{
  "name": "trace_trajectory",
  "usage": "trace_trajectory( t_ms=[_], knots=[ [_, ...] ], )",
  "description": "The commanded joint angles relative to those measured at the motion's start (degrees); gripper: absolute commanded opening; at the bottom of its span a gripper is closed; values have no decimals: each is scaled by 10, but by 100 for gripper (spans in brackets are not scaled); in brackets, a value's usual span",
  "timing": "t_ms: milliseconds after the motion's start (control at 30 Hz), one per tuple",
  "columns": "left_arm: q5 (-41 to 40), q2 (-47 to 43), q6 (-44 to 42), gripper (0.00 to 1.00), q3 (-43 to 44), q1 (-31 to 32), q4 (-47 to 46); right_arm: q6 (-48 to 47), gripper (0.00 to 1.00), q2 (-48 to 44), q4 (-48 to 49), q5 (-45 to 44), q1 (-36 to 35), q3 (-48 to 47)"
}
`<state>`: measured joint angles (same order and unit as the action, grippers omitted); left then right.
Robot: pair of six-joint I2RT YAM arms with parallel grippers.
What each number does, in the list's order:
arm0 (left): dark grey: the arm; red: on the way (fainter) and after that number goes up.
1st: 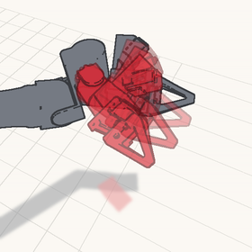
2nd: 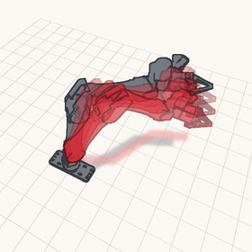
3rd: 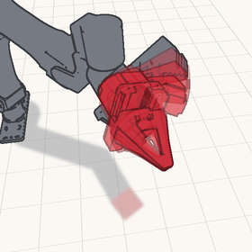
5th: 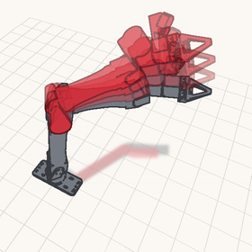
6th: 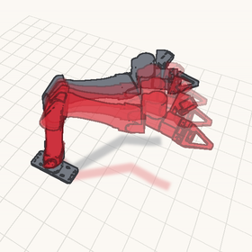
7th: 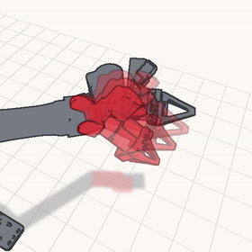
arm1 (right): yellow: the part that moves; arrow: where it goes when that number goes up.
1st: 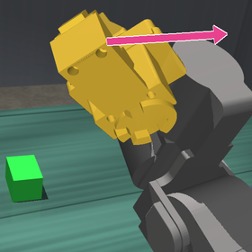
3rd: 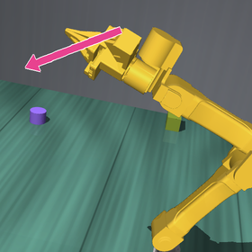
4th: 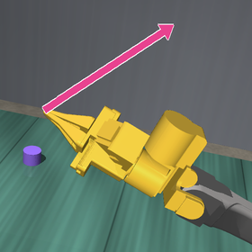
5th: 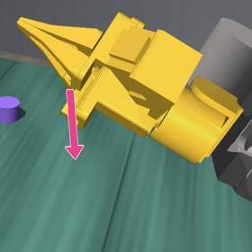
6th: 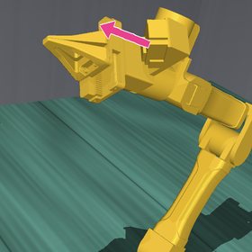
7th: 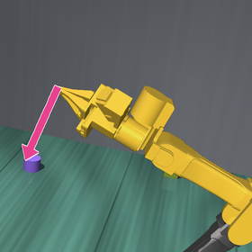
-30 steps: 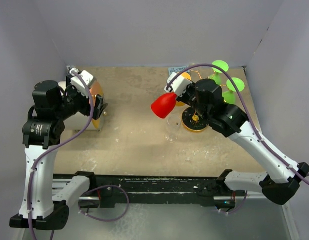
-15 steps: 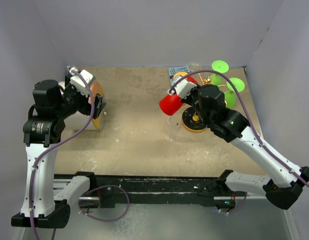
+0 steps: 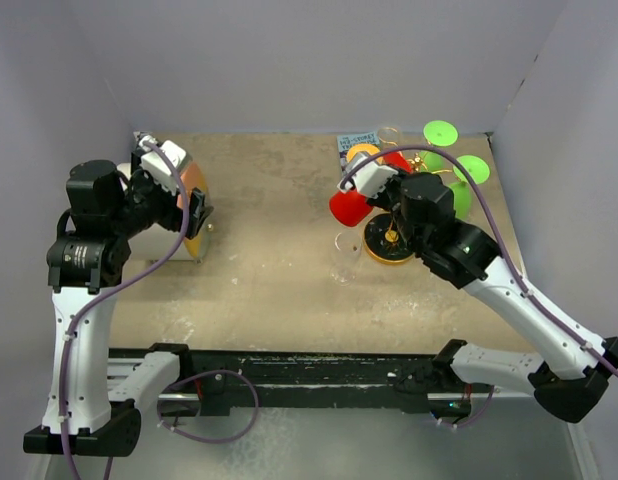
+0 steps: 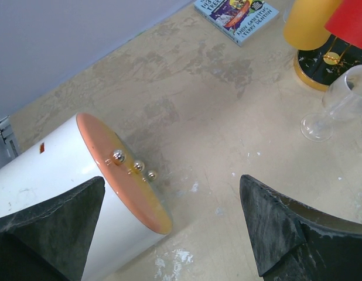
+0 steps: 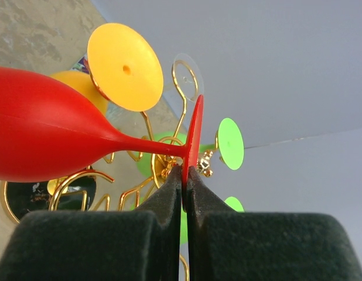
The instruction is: Place the wine glass upside down on the wine glass rack
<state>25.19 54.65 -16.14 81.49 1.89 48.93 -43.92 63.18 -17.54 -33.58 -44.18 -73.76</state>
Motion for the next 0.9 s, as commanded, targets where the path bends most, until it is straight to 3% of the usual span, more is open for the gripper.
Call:
trace_trajectory(
  t_ms=[0, 867],
  knots=[
    [21, -4, -7, 99, -7, -5, -20, -28, 0, -18, 42, -24, 3, 19],
    [29, -12, -9, 99, -9, -6, -16, -124, 0, -43, 24, -27, 24, 53]
  ],
)
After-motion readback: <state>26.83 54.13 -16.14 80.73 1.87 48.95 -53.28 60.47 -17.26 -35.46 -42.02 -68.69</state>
